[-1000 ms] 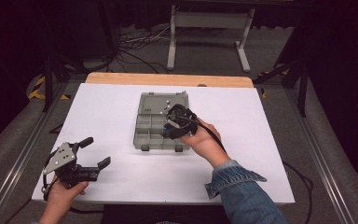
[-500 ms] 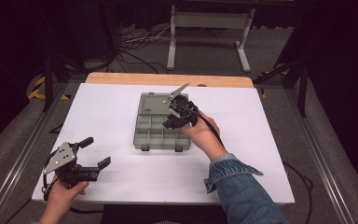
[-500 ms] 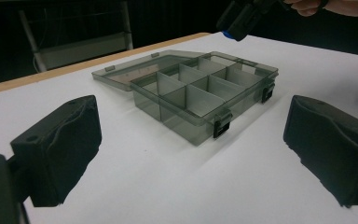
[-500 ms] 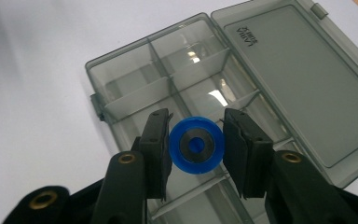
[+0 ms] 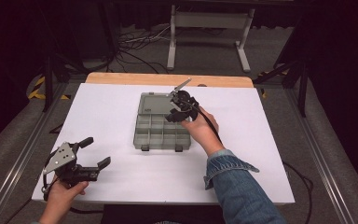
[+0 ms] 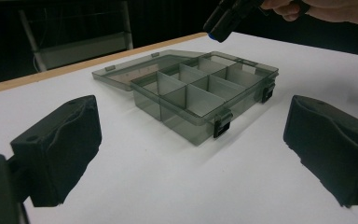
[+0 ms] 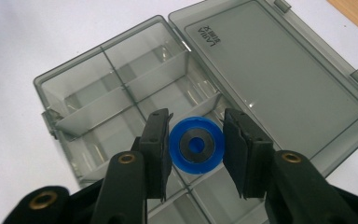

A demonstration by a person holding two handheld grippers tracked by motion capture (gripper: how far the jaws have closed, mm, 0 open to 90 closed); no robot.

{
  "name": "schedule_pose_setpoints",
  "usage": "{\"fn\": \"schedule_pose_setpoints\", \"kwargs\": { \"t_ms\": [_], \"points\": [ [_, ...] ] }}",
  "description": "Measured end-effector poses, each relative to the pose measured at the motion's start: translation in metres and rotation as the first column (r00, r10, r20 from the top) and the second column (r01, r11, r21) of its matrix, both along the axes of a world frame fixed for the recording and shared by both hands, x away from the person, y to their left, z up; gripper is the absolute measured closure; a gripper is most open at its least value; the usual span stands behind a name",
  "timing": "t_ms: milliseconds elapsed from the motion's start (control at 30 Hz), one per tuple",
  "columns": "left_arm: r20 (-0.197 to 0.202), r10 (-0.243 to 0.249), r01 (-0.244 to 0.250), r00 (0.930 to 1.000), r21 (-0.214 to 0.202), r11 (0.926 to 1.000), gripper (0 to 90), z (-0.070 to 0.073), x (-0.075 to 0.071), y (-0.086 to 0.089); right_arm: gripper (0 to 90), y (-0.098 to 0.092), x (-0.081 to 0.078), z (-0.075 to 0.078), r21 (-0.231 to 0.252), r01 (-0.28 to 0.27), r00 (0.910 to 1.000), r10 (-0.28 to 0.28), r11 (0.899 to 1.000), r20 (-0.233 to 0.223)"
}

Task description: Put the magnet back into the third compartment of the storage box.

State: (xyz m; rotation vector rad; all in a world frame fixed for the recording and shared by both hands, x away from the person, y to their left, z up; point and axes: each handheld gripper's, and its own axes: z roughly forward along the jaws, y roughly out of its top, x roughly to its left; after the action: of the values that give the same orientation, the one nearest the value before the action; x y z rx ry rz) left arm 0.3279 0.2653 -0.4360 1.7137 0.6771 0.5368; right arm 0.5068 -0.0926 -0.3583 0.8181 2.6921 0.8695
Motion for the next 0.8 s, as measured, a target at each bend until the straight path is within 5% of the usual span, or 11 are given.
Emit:
{"fn": "schedule_pose_setpoints", "kwargs": {
  "t_ms": [800],
  "points": [
    [0.0,0.003,-0.003,1.0,-0.003,1.0,4.9,0.0,0.0,0.001,61.8,0.003,0.025,-0.033,-0.021,0.035,0.9977,-0.036,0.999,-0.058]
  ]
}}
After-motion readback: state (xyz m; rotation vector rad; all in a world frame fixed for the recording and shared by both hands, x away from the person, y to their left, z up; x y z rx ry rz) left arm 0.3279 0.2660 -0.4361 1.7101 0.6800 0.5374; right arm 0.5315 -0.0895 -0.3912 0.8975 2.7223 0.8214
